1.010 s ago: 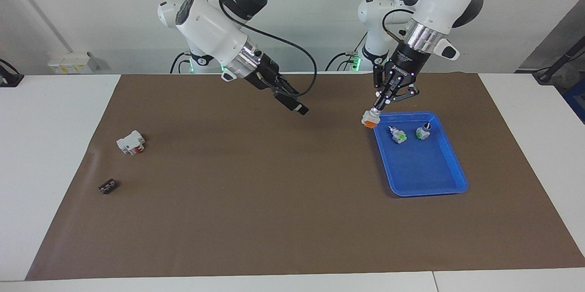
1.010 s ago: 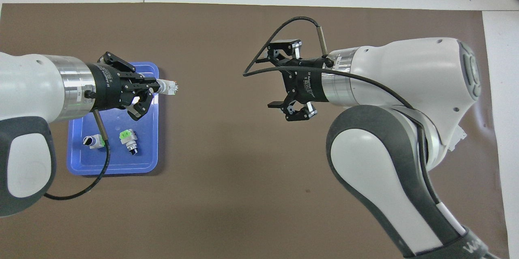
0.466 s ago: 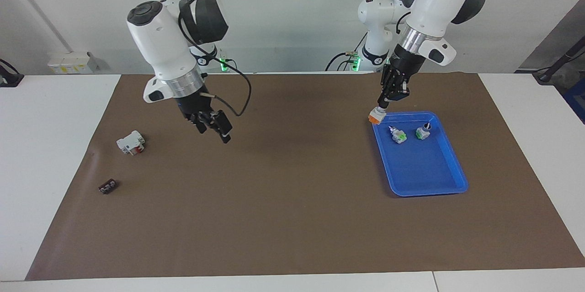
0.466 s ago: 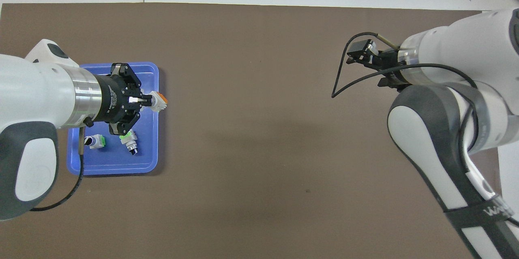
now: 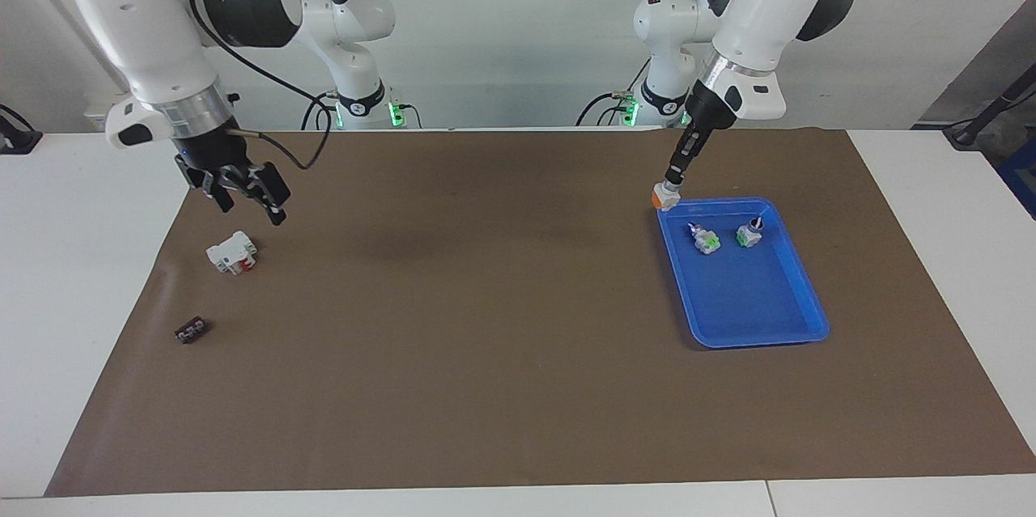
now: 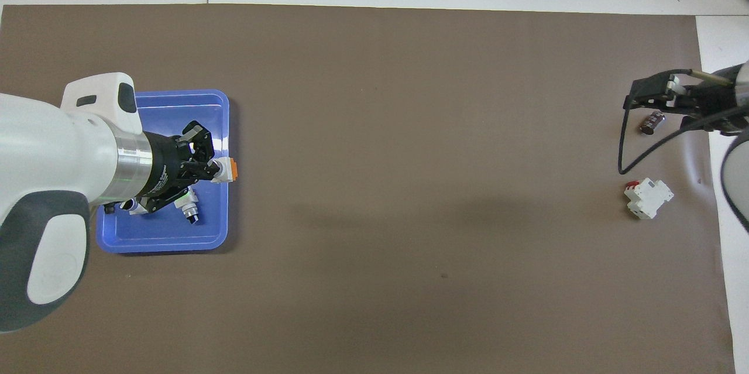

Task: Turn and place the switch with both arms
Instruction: 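Lower the switch into the blue tray with the left gripper while the right gripper retracts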

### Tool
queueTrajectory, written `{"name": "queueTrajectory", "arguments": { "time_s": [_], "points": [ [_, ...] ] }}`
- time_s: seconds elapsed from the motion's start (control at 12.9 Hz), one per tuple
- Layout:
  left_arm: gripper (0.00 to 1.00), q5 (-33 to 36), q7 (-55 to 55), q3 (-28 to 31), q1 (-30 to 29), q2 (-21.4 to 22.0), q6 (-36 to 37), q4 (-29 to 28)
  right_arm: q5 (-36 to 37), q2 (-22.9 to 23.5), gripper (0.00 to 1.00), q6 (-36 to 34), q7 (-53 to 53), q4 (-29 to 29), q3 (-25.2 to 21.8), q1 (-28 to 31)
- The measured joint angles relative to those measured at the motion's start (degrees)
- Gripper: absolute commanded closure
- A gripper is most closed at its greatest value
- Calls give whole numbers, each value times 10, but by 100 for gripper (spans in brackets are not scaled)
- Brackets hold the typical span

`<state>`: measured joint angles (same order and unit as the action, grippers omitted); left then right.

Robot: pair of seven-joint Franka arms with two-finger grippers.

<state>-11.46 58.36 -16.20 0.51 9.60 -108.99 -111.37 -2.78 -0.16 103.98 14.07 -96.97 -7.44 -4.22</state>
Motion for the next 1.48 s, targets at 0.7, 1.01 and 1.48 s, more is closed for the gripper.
{"name": "queueTrajectory", "arguments": {
  "time_s": [0.7,1.01,1.48],
  "points": [
    [100,12,-397,10,-58,18,29,-36,36,-18,0,-123,-25,35,6,-5],
    [100,12,-507,11,-94,20,-20,-87,40,-25,0,-125,-25,30,7,-10],
    [100,62,-626,12,-142,-17,-166,-190,41,-33,0,-126,-25,30,8,-11]
  ]
}}
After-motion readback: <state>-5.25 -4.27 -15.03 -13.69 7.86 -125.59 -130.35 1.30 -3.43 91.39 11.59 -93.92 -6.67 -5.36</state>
